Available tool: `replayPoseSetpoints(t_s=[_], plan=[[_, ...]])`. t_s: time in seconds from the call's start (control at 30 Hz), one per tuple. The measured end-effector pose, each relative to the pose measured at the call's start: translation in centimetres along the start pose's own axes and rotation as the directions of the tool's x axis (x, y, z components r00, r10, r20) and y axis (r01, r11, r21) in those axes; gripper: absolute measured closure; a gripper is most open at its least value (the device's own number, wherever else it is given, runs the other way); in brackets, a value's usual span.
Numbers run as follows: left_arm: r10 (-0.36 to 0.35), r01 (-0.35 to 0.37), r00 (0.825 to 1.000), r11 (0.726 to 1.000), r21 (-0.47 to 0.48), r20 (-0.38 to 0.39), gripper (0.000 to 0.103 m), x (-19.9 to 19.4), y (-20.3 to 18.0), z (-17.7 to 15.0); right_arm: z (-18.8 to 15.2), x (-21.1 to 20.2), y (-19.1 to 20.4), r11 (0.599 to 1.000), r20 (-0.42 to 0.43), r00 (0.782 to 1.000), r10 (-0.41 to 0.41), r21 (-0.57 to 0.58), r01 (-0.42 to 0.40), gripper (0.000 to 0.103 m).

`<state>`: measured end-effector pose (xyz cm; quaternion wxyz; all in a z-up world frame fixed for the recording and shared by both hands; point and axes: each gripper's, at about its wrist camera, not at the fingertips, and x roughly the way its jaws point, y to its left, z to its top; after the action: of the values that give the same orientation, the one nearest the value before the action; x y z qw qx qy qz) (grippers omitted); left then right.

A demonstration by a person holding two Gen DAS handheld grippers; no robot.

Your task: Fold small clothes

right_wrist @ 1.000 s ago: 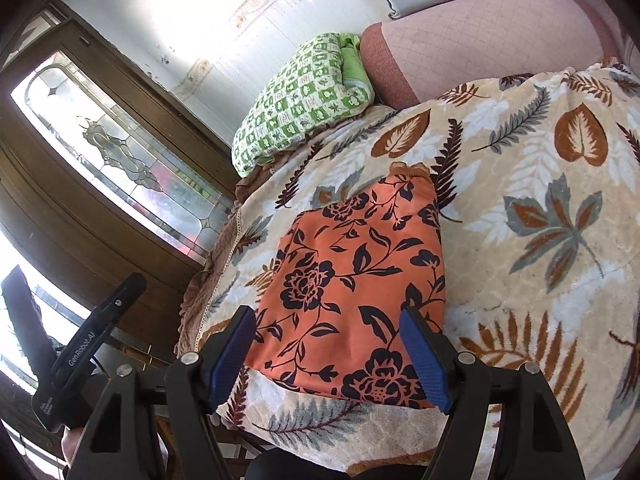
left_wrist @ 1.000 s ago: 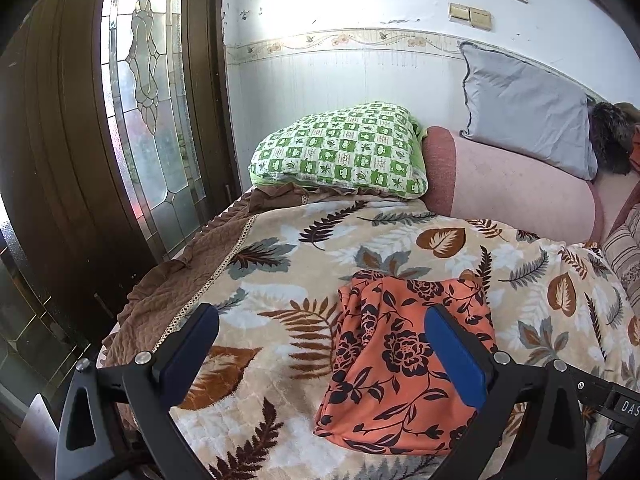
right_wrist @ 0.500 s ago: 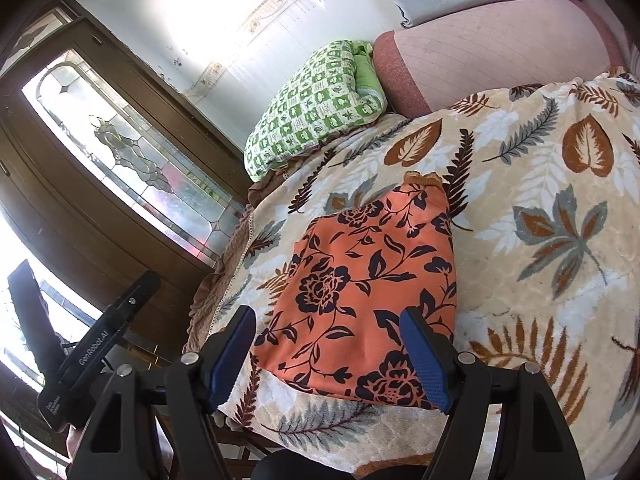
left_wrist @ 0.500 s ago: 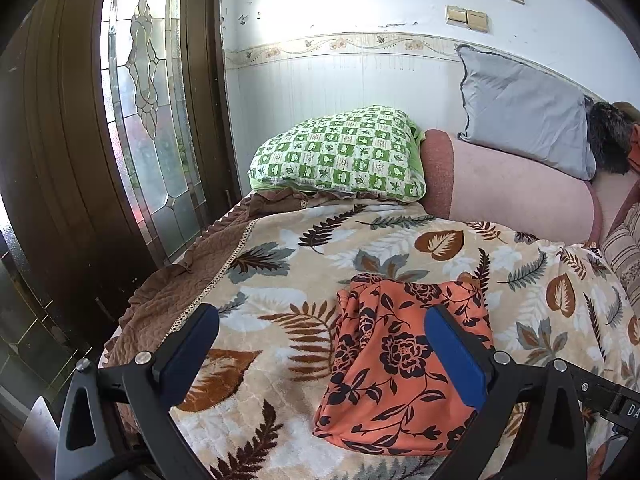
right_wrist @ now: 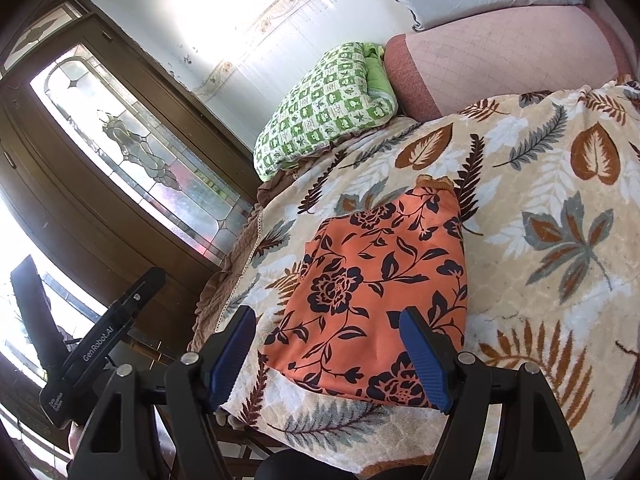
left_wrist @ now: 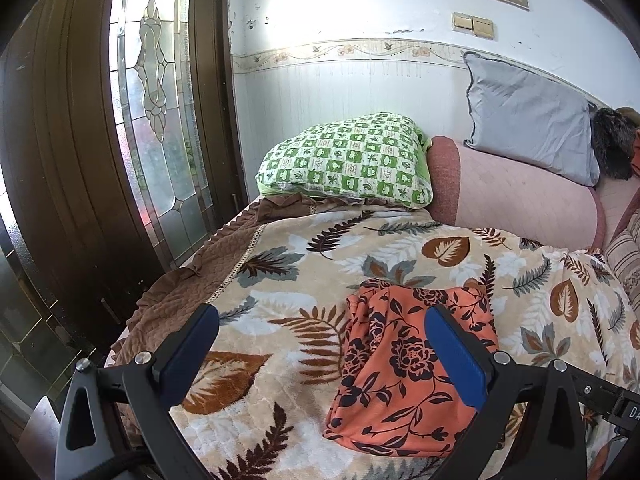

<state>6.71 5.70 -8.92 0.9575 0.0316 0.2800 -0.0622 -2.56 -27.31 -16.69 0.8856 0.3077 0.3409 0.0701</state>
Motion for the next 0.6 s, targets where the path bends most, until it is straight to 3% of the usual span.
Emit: replayPoseSetpoints(t_s=[0.6], plan=[[0.026,-0.027,0.999,1.0,-0.014,-0.034,0.0,2.2,1.1,-0.6,-0.3,1.7,-1.3,1.0,-0.022,1.0,-0.006,0.021,0.007,0.025]])
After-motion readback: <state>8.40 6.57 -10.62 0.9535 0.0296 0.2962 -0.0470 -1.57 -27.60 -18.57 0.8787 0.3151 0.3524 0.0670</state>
